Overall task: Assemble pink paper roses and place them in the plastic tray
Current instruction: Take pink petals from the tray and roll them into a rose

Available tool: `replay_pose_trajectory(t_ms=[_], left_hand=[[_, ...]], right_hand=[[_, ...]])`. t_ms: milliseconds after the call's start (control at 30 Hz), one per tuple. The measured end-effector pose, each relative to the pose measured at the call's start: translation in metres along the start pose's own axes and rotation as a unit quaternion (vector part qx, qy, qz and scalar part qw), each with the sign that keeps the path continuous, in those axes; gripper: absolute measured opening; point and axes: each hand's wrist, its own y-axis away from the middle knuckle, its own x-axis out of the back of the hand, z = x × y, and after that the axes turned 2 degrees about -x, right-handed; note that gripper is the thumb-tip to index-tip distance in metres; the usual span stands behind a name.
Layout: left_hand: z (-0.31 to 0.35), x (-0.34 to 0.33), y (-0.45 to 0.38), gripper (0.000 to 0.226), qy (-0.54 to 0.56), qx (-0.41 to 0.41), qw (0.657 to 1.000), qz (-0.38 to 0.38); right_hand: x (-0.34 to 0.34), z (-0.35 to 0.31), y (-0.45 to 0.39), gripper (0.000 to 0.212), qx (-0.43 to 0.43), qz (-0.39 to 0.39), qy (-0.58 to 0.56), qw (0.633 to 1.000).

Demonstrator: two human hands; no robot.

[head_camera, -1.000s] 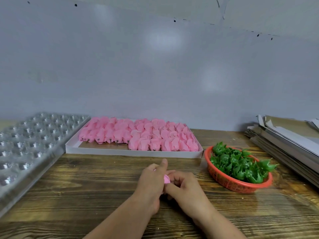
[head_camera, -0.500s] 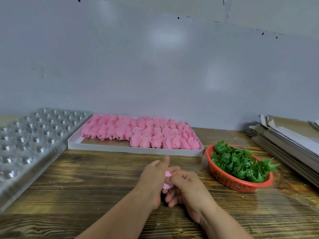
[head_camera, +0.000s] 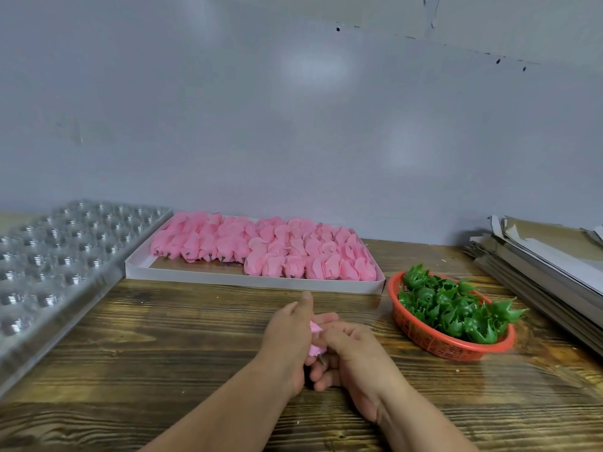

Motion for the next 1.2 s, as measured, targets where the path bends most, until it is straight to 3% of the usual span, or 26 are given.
replay_pose_trajectory(t_ms=[467,567,667,767,833,900,1200], left_hand=[[-0.001,0.0,-0.002,0.037,0.015,0.002,1.0,-0.002],[-0.001,0.0,-0.001,0.045,0.033,0.007,0.999,-0.031],[-0.002,-0.002,-0.001,0.069,0.082,0.019,0.993,-0.08],[-0.005,-0.005,0.003,0.057,0.102,0.038,0.982,-0.156],[-0.009,-0.008,0.009,0.033,0.084,0.051,0.975,-0.198],[-0.012,-0.01,0.012,0.027,0.066,0.059,0.975,-0.202],[-0.004,-0.007,0.015,0.053,0.042,0.024,0.985,-0.168]], right_hand=[[-0.001,0.002,-0.001,0.011,0.059,0.033,0.046,0.997],[0.002,-0.001,-0.002,0.018,0.03,0.056,-0.012,0.998],[0.011,-0.006,-0.005,0.021,0.019,0.084,-0.088,0.992],[0.02,-0.007,-0.009,0.019,0.011,0.1,-0.139,0.985],[0.021,-0.005,-0.01,0.017,0.001,0.09,-0.145,0.985],[0.018,-0.004,-0.01,0.027,-0.01,0.062,-0.145,0.987],[0.015,-0.007,-0.006,0.02,-0.056,-0.04,-0.185,0.98]])
